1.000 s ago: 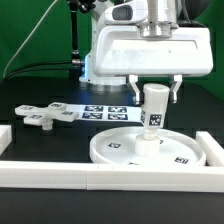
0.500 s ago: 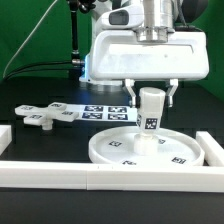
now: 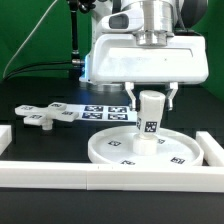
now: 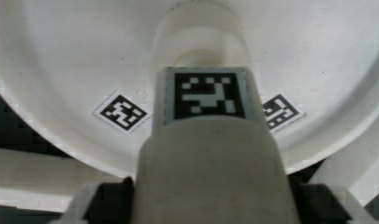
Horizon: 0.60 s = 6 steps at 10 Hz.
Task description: Assemble round table
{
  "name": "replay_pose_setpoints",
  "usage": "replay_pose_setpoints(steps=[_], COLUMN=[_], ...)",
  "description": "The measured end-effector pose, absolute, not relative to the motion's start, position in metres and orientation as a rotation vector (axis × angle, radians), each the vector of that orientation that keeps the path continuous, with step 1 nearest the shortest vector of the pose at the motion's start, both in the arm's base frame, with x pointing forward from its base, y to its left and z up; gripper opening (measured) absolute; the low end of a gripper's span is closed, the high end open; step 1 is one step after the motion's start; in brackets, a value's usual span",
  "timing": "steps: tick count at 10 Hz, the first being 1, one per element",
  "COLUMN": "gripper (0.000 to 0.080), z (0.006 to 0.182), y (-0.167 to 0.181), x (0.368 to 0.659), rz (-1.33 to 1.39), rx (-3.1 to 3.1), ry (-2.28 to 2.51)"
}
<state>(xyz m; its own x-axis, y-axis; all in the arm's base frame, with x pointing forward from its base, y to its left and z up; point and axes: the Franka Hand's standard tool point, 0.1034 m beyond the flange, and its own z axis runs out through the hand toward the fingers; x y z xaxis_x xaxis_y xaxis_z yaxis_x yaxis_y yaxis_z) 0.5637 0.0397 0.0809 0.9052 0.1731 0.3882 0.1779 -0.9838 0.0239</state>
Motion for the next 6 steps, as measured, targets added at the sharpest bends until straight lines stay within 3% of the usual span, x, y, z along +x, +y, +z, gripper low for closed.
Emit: replay_pose_setpoints(steps=[2, 4, 6], gripper=[0.062, 0.0645, 0.0648], z=[0.081, 0.082, 0.103], y=[0.04, 0.039, 0.034], x=[0.564, 0.564, 0.567], rz=[-0.621, -0.623, -0.595], rx=[-3.054, -3.054, -3.061], ry=[-0.281, -0.281, -0.303])
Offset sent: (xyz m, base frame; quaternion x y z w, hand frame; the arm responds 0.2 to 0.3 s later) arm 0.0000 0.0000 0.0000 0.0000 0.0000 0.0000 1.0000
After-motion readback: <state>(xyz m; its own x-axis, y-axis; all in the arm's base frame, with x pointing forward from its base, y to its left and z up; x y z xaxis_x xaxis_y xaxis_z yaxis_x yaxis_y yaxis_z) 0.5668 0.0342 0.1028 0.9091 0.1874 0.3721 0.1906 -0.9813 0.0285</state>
